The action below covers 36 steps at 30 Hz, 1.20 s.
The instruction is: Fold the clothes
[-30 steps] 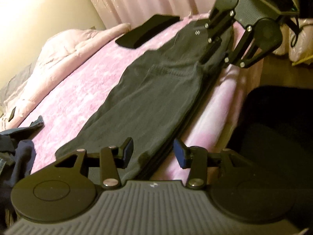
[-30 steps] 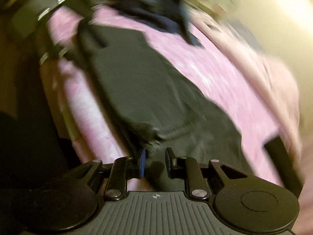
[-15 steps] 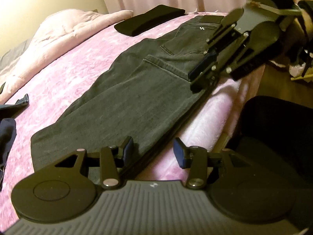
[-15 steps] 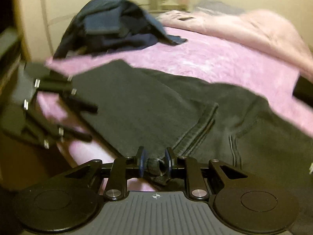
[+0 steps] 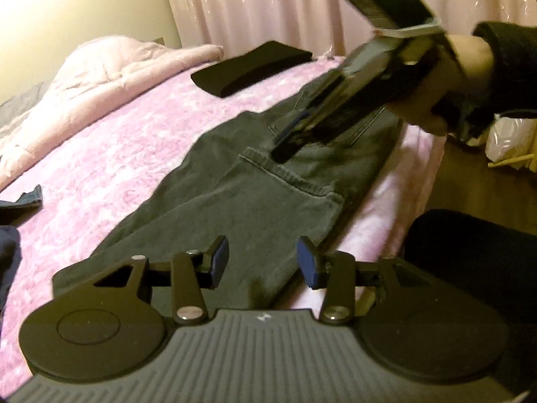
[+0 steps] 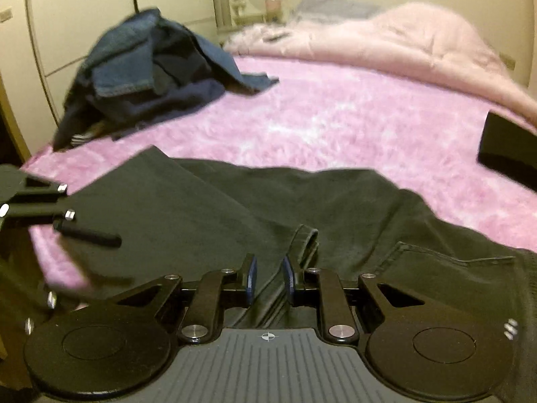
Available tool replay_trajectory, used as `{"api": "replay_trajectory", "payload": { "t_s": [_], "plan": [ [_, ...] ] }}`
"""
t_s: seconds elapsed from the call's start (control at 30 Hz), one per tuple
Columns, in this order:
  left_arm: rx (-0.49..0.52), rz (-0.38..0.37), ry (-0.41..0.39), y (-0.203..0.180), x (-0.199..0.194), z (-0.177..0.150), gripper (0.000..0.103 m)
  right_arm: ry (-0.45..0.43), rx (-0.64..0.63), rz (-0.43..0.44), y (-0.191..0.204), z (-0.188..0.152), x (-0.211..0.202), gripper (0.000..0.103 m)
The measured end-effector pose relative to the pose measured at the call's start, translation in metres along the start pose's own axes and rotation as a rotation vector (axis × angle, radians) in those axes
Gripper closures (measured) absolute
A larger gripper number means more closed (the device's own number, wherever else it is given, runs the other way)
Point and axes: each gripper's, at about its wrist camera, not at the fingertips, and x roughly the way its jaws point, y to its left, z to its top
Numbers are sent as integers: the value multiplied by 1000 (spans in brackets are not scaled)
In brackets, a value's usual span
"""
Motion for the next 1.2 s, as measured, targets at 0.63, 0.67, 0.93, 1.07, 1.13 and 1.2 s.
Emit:
{"api": "replay_trajectory", "payload": {
  "t_s": [0.63,0.67,0.93,1.07,1.13,1.2],
  "plan": [
    [-196,85,78,13,0,-11,60,-22,43,27,41,-46,-42,84],
    [-203,87,84,13,-1,-11,60,11,31,3,44,-53,-38,84],
    [-163,127,105,7,-11,-9,60,-96,107,-69,49,-65,-78,36],
    [-156,132,106,5,-13,-8,60,-92,109,-99,50,-74,-89,35],
    [-153,130,107,4,-13,-8,60,-86,109,-112,50,-78,-94,35],
    [-150,128,108,3,-14,-9,60,-85,120,-124,48,-82,-99,35]
  ]
}}
